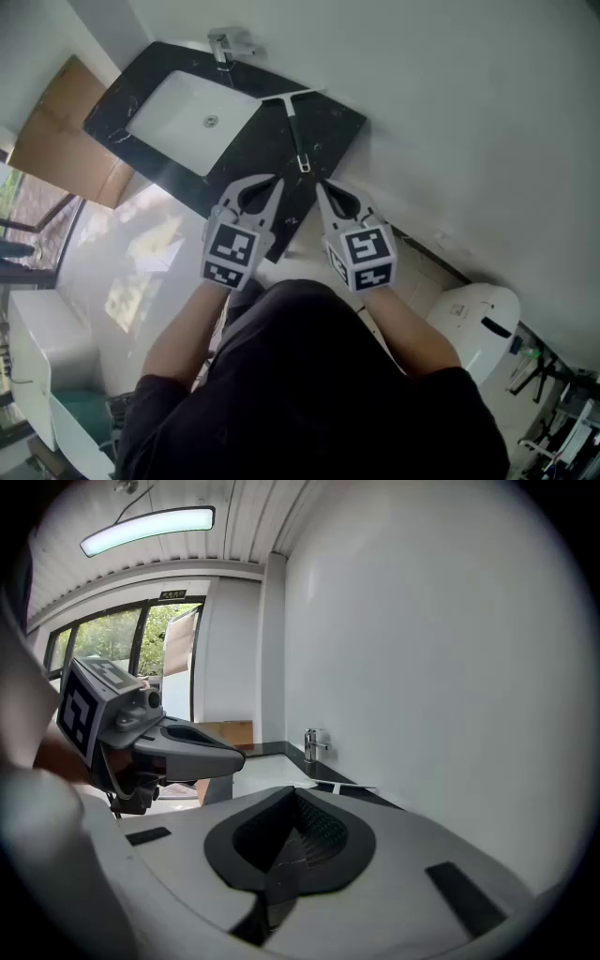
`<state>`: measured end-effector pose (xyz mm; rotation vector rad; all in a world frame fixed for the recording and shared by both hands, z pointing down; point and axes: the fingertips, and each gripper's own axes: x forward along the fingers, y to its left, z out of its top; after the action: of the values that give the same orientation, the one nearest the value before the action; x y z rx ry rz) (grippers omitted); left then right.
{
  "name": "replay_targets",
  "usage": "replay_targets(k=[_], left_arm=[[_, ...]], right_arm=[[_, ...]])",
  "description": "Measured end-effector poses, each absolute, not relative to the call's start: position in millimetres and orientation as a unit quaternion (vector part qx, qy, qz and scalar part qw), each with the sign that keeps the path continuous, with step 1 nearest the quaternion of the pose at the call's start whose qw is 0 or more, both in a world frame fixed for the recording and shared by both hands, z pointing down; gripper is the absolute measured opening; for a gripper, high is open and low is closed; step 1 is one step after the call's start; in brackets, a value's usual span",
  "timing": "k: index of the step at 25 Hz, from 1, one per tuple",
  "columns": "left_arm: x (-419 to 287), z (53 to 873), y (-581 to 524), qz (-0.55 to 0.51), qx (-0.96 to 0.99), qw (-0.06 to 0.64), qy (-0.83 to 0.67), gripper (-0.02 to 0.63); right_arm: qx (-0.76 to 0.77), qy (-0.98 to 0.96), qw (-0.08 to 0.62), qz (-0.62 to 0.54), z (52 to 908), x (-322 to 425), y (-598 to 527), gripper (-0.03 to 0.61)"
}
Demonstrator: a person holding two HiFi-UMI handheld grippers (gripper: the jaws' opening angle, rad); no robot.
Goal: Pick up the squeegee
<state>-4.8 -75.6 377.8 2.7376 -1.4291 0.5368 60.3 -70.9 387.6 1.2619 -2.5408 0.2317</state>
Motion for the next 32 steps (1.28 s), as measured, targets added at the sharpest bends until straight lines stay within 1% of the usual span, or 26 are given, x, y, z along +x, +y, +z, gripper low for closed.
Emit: replay_targets(k=[4, 10, 17, 24, 32], left_arm=[[-5.4, 384.8, -84.1, 0.179, 0.875, 0.003, -0.45, 0.005], [-15.1, 391.7, -108.3, 0.183, 0.882, 0.01, -0.434, 0.005], [-29.2, 400.9, -159.6, 0.191, 0.892, 0.021, -0.408, 0.005], [-40.5, 420.2, -213.9, 0.201, 0.897, 0.042, -0.392, 0.005], [-55.2, 451.1, -254.9, 0.214, 0.897, 0.074, -0.38, 0.005]], right_arm=[[0.44, -0.88, 0.153, 0.087, 400.1, 57.9, -82.2, 0.011], [0.451, -0.871, 0.169, 0.1, 412.4, 45.1, -111.7, 0.044], [0.475, -0.85, 0.198, 0.113, 436.4, 27.8, -174.2, 0.069], [0.488, -0.831, 0.229, 0.138, 469.2, 9.6, -243.8, 0.124], [0.499, -0.805, 0.272, 0.167, 521.9, 0.9, -299.7, 0.149]])
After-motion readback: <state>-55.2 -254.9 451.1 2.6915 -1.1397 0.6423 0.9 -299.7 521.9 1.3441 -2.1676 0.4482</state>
